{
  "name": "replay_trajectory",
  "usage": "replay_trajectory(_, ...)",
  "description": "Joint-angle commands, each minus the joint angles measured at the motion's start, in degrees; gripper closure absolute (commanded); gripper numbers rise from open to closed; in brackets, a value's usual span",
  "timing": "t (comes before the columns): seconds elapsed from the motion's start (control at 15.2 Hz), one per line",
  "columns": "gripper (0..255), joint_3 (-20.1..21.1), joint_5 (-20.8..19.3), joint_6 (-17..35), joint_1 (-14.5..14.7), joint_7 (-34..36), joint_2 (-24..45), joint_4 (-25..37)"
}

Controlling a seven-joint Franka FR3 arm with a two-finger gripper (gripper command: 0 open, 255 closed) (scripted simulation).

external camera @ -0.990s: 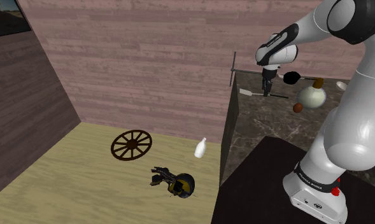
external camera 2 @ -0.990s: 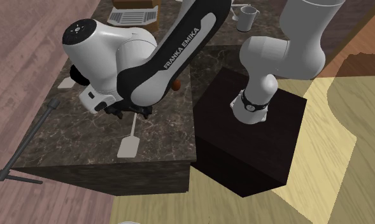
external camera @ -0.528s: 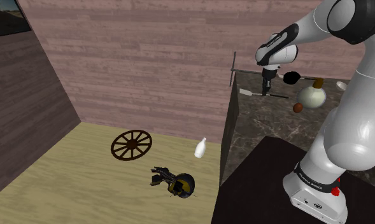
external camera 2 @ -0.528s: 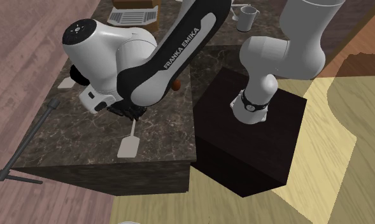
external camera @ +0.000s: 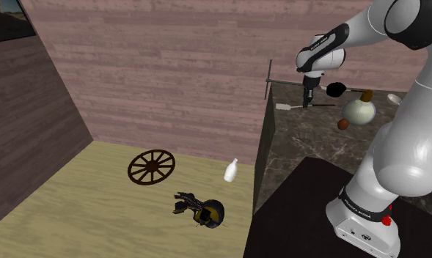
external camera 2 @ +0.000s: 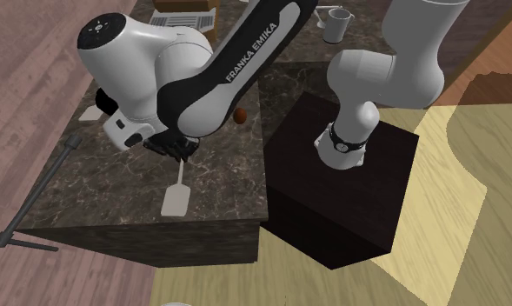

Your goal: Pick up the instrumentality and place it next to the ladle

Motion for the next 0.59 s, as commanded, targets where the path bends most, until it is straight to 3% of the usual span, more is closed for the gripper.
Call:
replay_trajectory(0.0,255,-0.1,-1.2,-1.6,0.2,0.9,-1.3,0.7)
replay_trajectory(0.53,255,0.4,-5.4,-7.9,0.6,3.7,-6.0,3.9)
